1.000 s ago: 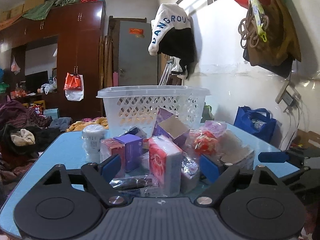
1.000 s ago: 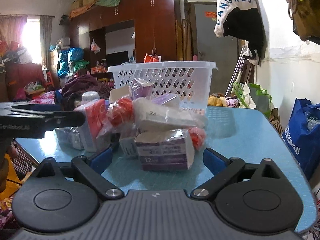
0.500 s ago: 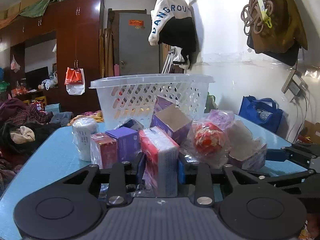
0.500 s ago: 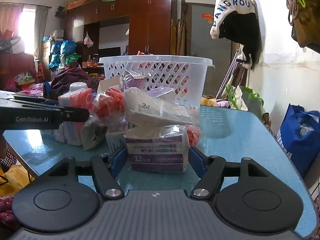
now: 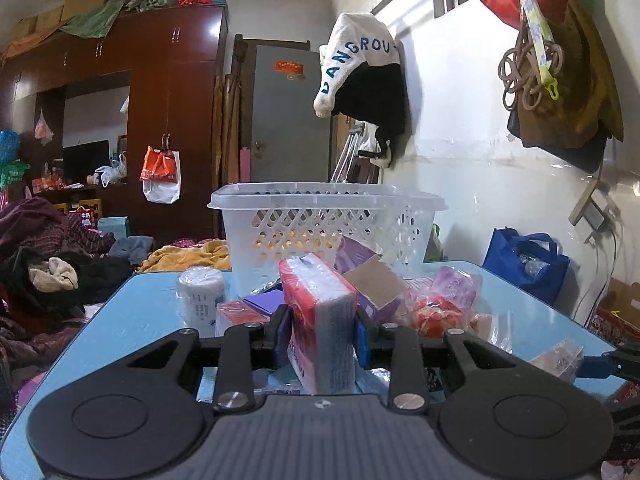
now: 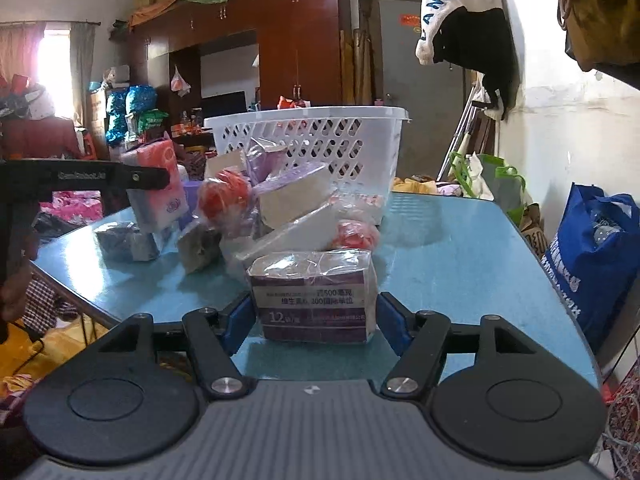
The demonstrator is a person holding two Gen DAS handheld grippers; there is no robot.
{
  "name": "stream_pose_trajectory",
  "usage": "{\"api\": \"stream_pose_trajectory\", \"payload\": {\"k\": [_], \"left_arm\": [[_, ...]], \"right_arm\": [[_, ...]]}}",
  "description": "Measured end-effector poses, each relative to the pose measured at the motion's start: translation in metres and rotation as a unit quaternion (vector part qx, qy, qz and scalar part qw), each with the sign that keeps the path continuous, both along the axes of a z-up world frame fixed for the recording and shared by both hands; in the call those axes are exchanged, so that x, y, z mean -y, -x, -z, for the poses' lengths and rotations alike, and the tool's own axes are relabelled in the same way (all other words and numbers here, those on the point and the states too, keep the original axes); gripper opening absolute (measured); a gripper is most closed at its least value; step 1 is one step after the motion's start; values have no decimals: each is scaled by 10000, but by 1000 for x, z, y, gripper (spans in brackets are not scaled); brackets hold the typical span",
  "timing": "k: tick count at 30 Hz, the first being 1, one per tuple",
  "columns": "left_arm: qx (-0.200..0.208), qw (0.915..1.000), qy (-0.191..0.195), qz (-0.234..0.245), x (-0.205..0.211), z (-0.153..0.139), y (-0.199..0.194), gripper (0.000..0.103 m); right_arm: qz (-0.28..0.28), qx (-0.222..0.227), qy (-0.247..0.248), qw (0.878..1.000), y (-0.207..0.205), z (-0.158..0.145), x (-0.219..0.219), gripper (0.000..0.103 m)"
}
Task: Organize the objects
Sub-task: 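Grasp the pink box with the left tool while the right grasps the white-purple package, then carry both items over the white basket and open both tools to drop them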
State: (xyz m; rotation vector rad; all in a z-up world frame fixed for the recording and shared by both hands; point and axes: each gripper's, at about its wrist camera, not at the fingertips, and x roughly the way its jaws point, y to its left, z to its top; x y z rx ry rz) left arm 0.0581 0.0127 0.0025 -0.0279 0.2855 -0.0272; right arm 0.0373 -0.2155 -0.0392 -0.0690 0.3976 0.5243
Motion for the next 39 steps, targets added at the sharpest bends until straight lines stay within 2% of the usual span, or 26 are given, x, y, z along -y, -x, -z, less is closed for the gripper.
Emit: {"api": "stream_pose_trajectory", "payload": {"k": [9,15,20,23,26,28,30,31,32,34,35,37,39], "left_arm": [[208,9994,224,153,-14,-12,1,36],[297,9989,237,274,-22,-42,-25,36],[442,9981,405,168,-33,-92,-77,36],[291,9982,525,26,-39,-113,-124,36],[14,9978,648,-153,-45,-117,-169,36],[-245,9972,656,-280,-48,-112,-194,36],[-427,9968,641,-214,-52,-102,-208,37],[-437,9972,584,-190,-53,-97,-212,41],[-432,9975,519,-218,-53,-93,-213,48],[-315,9979,506,-245,-56,-90,-207,90],[-178,9984,495,-205,-57,-90,-200,95],[87,9988,455,-141,-59,-93,-180,103],[261,9986,448,-38,-59,-95,-158,103]], "right_arm": [[83,223,-314,9992,-7,-24,12,69],[9,643,-255,9976,-57,-78,-12,69],[78,757,-138,9970,-133,-121,-51,69],[282,696,-27,9972,-179,-135,-70,69],[243,573,88,9980,-211,-133,-83,69],[276,498,284,9980,-223,-125,-91,69],[189,461,480,9976,-227,-116,-96,70],[185,474,539,9972,-227,-111,-96,74],[189,480,557,9971,-225,-109,-95,85],[197,613,424,9970,-215,-108,-89,98],[164,670,342,9970,-208,-110,-84,103],[140,762,239,9967,-190,-114,-74,103],[140,896,27,9959,-165,-113,-59,103]]}}
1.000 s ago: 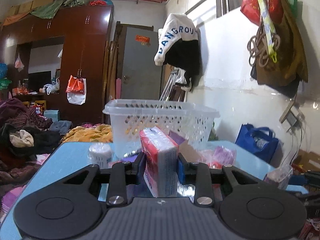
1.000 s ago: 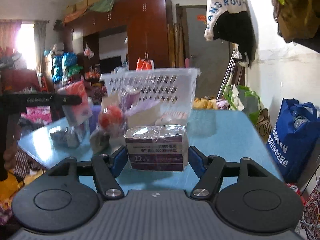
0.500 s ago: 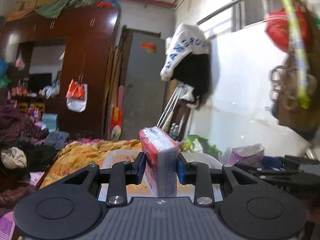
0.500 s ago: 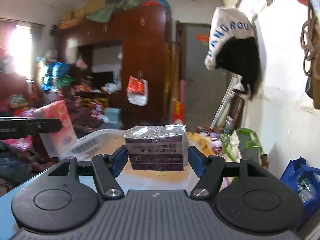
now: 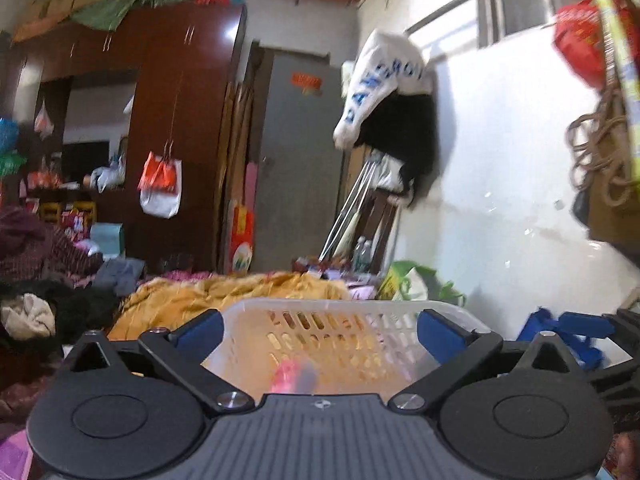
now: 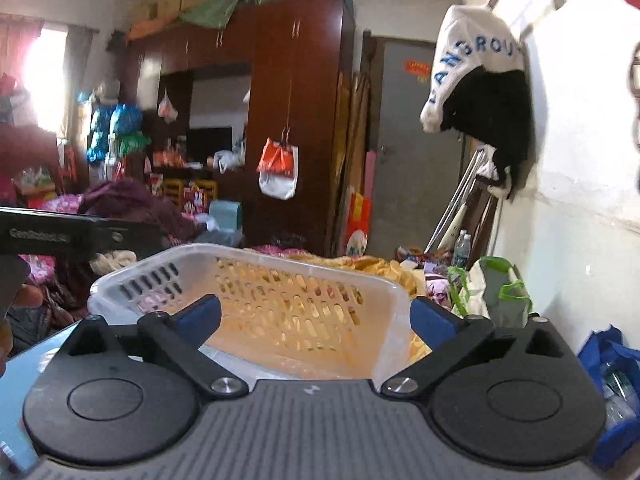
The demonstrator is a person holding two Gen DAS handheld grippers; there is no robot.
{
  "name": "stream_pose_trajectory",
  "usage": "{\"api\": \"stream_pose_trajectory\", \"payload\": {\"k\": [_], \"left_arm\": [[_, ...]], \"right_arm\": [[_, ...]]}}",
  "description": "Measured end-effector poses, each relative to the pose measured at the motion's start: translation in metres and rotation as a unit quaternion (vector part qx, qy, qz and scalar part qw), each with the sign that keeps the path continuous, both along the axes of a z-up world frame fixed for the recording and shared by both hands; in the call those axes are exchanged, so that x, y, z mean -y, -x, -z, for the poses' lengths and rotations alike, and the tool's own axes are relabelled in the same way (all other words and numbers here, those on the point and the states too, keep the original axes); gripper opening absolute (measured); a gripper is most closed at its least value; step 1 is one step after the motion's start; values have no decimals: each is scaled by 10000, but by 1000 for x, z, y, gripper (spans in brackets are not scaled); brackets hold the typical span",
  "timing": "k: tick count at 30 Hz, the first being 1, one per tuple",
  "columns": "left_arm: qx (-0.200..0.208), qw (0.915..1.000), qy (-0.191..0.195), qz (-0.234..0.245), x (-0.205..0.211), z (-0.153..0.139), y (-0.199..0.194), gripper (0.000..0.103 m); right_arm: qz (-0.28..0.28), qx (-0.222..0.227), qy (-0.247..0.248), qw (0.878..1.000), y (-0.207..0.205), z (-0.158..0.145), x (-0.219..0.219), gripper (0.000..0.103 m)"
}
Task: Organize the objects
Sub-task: 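Carry both items over the white basket and open both tools to drop them, then grasp the clear-wrapped dark package with the left tool while the right grasps the white tissue pack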
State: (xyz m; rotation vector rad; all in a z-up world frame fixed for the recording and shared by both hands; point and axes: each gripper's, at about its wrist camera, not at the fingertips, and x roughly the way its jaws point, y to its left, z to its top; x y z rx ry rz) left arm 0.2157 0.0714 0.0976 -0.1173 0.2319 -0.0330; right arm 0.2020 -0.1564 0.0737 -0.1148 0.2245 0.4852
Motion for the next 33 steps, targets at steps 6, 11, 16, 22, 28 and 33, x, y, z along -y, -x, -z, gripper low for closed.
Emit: {"api": "stream_pose_trajectory", "payload": {"k": [6,11,16,22,28,33], "left_arm": [[244,9991,-218,267,-4,38,97,103],[293,9979,-485,311,-3,88,171,103],[-144,9987,-354,326,-5,116,185,103],[-543,9965,-391,494,5,144,170,103],[-599,9965,-481,317,13,153,162,103],[-686,9955,-593,279,16,159,160,97]], "right_arm": [[-329,74,-517,9981,92,52,53,103],[-539,-569,-631,9949,122,103,62,103],[-468,-526,-27,9975,120,117,42,103],[-400,-633,93,9971,115,120,36,103],[-249,-625,185,9976,122,126,33,103],[-272,-652,178,9973,119,129,33,102]]}}
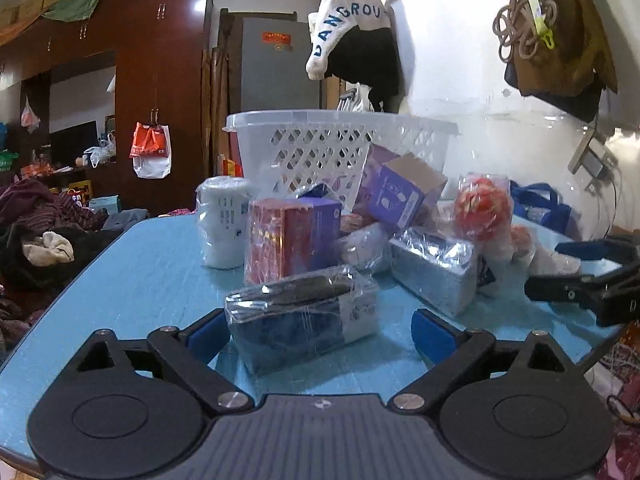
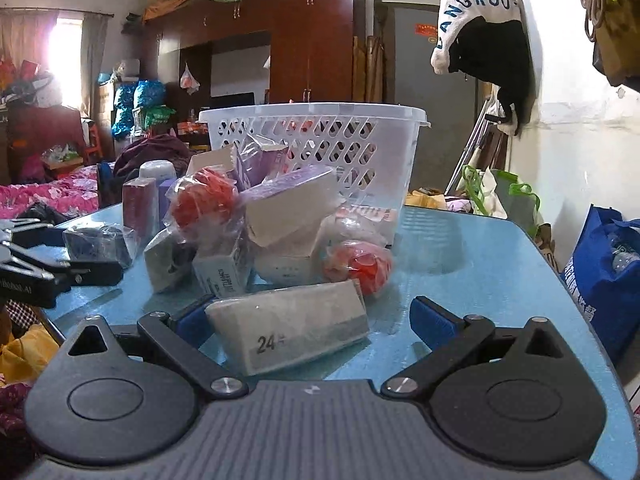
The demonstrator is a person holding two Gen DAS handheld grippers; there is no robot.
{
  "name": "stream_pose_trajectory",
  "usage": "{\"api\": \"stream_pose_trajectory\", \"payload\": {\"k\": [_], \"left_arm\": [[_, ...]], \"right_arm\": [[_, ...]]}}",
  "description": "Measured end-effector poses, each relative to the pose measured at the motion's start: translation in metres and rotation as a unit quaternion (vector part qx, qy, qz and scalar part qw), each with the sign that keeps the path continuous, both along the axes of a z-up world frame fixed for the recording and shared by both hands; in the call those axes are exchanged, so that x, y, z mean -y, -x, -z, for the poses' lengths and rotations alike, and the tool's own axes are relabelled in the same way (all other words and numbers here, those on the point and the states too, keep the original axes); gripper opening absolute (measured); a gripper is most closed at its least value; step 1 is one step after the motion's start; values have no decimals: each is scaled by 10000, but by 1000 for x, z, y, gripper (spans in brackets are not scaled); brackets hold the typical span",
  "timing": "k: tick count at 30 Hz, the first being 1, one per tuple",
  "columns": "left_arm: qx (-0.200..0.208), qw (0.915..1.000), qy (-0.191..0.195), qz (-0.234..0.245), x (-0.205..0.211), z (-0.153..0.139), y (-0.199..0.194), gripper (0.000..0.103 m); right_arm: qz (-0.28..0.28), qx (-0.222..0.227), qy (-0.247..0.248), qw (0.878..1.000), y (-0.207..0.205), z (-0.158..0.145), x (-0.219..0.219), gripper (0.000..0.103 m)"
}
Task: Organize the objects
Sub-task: 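Grasp the clear-wrapped dark package with the left tool while the right grasps the white tissue pack, then lift both packages over the white basket and open both tools to release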
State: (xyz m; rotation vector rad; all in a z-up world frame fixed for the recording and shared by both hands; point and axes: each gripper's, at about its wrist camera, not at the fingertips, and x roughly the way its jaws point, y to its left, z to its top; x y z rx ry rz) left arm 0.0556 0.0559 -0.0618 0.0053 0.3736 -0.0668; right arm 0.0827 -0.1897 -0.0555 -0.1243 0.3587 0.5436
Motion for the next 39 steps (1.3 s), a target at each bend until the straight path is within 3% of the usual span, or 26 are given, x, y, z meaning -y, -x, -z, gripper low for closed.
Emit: {"api": "stream_pose_trajectory", "payload": {"k": [3,7,10,39], "left_arm": [[36,10000,15,7,-3,1,4,88],[103,9999,49,-5,-3,1,6,82],[138,9999,93,31,-4,0,8,82],[686,9975,107,152,-5,-19,27,81]], "right_arm": [[-91,-34,118,9999,0,2,-1,96],[-183,-116,58,9997,-1,1,0,91],[-291,-113,-43,9995,2,2,3,80],[-143,512,-639,9965,21,-33,38,79]]}}
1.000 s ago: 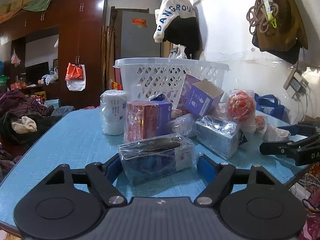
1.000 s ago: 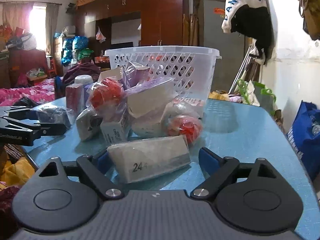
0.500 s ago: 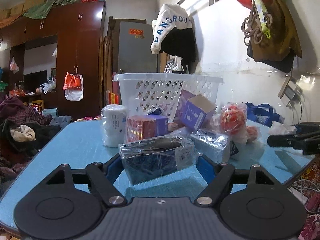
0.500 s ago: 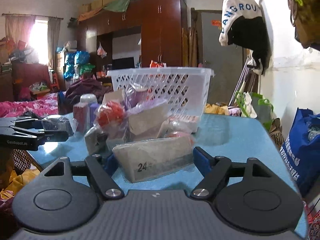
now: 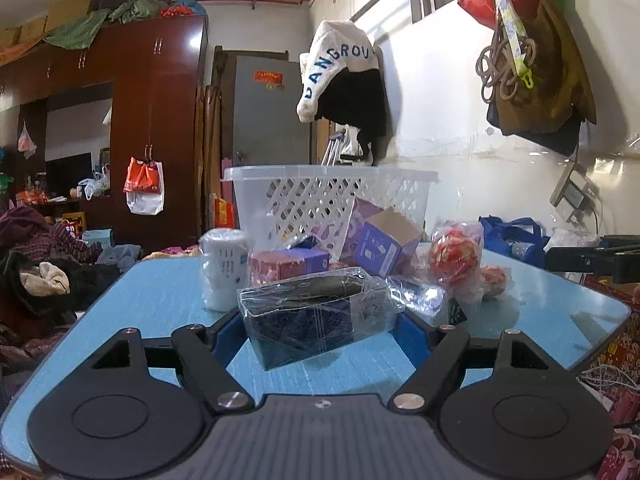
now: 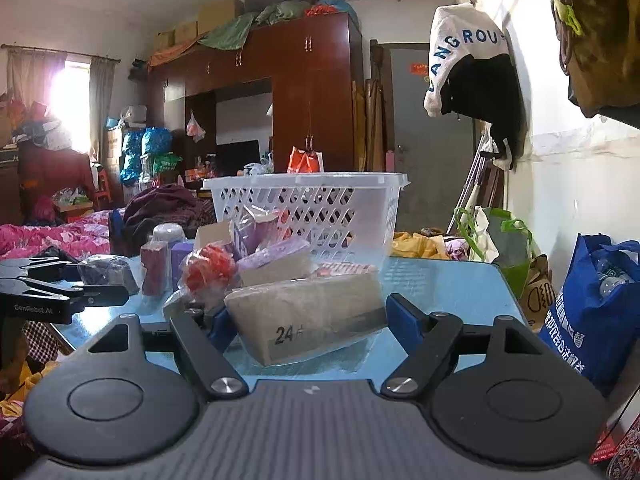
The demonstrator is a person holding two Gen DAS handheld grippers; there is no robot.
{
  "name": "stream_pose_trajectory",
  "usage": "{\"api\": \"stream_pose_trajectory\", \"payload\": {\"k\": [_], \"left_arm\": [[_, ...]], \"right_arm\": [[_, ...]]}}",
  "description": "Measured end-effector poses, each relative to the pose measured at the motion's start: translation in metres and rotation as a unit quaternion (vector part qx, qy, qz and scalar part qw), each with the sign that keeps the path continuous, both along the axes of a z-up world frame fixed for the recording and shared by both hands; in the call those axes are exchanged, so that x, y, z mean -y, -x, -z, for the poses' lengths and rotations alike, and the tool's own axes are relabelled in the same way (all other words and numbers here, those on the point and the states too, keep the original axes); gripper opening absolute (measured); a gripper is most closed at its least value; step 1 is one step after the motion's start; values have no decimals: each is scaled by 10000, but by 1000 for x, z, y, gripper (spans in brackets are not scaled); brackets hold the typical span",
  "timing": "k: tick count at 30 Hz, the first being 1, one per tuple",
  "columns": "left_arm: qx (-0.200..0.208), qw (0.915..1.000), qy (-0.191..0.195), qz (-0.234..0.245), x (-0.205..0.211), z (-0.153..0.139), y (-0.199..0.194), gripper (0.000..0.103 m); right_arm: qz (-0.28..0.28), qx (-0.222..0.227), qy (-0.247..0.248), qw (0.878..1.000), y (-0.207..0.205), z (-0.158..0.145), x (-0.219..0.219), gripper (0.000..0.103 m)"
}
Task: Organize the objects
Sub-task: 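Lift both packages over the white basket and open both tools to release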
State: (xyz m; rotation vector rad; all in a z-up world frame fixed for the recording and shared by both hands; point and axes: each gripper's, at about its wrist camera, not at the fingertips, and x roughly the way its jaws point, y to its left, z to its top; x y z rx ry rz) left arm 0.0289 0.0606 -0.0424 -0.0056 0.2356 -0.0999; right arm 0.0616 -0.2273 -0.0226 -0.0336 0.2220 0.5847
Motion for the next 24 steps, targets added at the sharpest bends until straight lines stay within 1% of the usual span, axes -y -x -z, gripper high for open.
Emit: {"api": "stream_pose_trajectory", "payload": {"k": [3,6,10,13,15,18,20,22,24], "left_arm": [[109,9999,40,-21,-2,-6,3,81],[210,9997,67,-46,-5,-16,3,81],[377,9992,144,-66,-8,-33,-1,81],[477,9980,401,-55,-12,-45,-8,81],[522,9976,461,-5,-12,-56,-16,81],[669,9970,390,-57,-9,-75,-32,81],[813,9961,310,-161,-6,-90,-47,81],[806,9963,254,-158,-3,-104,-68,81],[747,9969,194,-124,1,-117,-86,81]], "right_arm": [[-158,-20,-261,9995,1,-8,9,79],[-31,203,-259,9995,5,-20,13,79],[-80,391,-268,9988,0,-36,10,79],[-179,420,-294,9985,-13,-44,6,79],[-173,405,-275,9987,-24,-48,2,79],[-110,502,-194,9985,-44,-63,-13,79],[-114,515,-306,9981,-55,-74,-22,79],[-221,529,-442,9974,-69,-85,-34,79],[-160,682,-360,9969,-82,-92,-49,79]]}}
